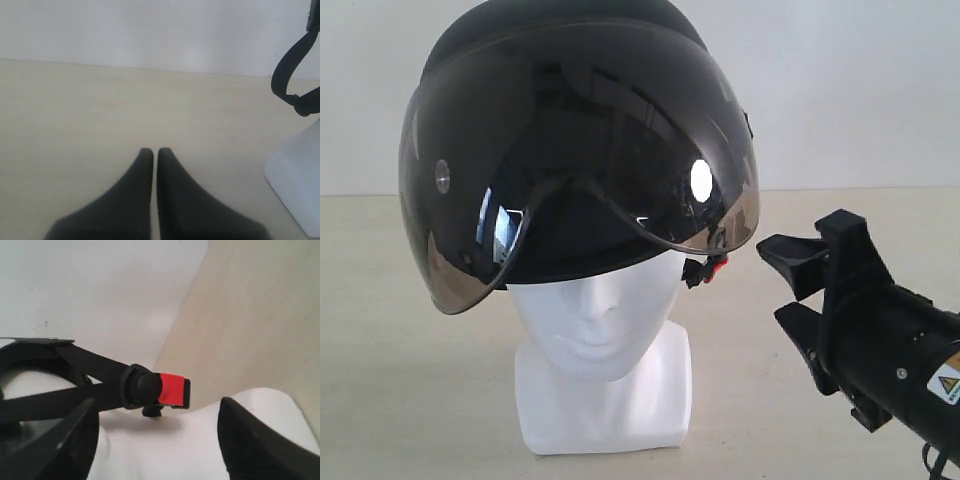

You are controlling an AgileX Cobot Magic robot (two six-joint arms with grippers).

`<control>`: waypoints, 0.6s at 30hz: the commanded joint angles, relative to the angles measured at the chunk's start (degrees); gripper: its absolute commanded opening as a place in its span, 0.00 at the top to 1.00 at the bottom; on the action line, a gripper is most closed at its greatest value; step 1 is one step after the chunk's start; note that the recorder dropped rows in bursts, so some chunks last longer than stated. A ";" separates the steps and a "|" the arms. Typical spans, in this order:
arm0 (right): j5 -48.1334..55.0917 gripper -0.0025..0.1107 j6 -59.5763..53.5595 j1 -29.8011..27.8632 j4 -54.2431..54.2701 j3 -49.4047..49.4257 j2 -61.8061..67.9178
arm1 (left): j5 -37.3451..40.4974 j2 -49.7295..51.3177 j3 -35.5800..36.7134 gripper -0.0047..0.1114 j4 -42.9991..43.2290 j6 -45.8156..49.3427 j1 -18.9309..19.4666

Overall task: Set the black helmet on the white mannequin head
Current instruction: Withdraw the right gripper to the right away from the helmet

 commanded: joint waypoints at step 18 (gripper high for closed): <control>23.47 0.98 -81.80 -0.17 16.94 -2.58 -15.61 | -0.06 -0.22 0.21 0.92 -0.53 0.10 0.11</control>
